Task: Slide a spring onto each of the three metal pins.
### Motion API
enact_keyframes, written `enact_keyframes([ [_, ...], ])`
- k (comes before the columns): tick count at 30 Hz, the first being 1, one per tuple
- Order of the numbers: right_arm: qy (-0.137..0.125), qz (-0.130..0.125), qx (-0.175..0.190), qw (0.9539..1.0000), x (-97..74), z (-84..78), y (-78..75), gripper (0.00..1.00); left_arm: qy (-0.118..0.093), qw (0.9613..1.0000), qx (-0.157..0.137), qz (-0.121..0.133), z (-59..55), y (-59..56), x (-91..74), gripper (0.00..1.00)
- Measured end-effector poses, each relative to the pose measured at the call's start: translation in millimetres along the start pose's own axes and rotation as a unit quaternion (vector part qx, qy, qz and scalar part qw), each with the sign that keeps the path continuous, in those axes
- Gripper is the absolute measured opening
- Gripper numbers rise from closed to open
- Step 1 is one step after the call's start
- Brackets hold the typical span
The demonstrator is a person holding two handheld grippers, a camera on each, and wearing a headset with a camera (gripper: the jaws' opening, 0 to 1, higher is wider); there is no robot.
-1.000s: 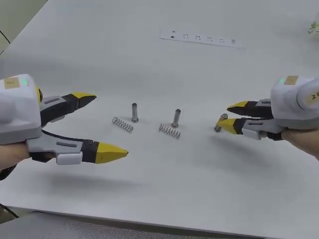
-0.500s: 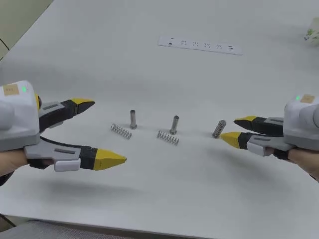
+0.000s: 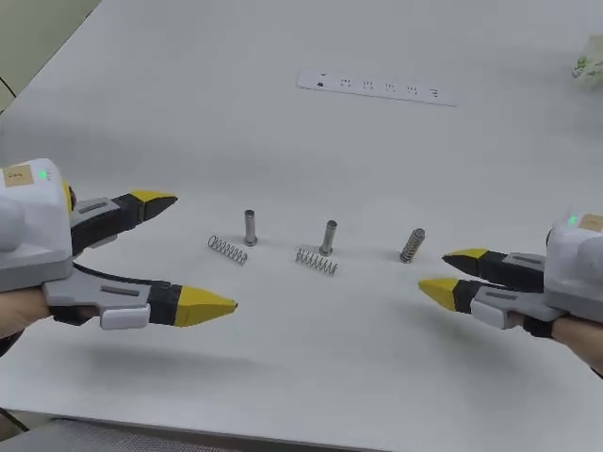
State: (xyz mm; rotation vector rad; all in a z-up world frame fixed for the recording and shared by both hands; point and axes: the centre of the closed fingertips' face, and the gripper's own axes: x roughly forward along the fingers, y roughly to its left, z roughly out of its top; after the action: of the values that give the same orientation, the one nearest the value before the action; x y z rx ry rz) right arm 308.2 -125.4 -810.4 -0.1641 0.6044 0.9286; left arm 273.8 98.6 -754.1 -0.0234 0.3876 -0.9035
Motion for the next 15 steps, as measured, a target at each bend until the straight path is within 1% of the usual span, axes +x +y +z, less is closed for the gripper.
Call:
enact_keyframes([
  [3,0.002,0.009,-0.003,1.0,0.9,-2.2,8.2,0.31,0.001,1.0,0.0,-0.001,-0.6,-0.9,-0.2,0.98],
  [5,0.002,0.015,-0.007,0.9999,1.7,-0.8,14.7,0.31,0.001,1.0,-0.001,-0.001,-0.9,-1.1,-0.5,0.98],
  [8,0.001,0.023,-0.011,0.9997,6.0,1.9,18.4,0.3,0.001,1.0,-0.001,-0.001,-1.4,-1.0,-0.6,0.98],
  [11,0.001,0.032,-0.016,0.9993,13.2,7.5,23.3,0.29,0.004,1.0,-0.001,-0.001,-3.1,-1.3,-0.7,0.98],
  [15,-0.006,0.043,-0.024,0.9988,22.1,19.0,30.5,0.29,0.006,1.0,-0.002,-0.001,-4.6,-1.8,-1.6,0.98],
])
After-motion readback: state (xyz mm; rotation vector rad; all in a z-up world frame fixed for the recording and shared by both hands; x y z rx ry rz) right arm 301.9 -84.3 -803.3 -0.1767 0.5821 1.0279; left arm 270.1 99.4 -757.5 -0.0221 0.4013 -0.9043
